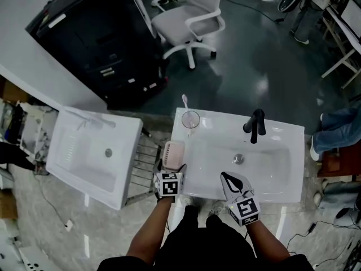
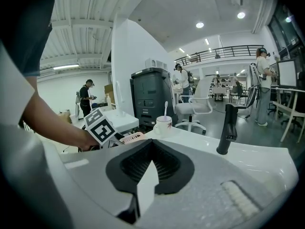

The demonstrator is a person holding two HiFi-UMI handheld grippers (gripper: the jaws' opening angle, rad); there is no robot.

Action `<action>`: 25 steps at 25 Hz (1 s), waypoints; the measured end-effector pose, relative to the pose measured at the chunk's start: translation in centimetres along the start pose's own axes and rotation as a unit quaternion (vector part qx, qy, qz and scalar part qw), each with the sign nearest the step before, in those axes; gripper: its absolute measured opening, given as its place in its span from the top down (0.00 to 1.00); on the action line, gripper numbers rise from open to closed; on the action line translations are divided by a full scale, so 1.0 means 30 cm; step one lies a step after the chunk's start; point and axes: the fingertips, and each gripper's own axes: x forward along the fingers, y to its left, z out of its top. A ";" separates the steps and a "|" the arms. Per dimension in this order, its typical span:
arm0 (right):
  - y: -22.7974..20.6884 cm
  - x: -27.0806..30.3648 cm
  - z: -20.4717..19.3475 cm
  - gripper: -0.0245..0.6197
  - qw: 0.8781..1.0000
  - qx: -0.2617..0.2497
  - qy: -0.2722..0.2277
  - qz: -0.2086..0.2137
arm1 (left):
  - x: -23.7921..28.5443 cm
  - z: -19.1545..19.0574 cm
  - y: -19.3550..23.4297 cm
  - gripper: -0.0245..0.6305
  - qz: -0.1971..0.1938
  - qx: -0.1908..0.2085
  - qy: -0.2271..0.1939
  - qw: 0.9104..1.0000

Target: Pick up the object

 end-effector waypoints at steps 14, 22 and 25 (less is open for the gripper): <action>-0.003 -0.009 -0.018 0.96 1.000 0.004 0.004 -0.006 | 0.030 -0.002 -0.043 0.29 -0.004 -0.002 -0.002 1.000; -0.006 -0.011 -0.029 0.96 1.000 0.005 0.005 -0.005 | 0.015 0.006 -0.042 0.30 0.003 0.016 -0.026 1.000; -0.004 -0.007 -0.026 0.96 1.000 0.002 0.004 -0.004 | 0.005 0.013 -0.036 0.30 0.005 0.020 -0.034 0.999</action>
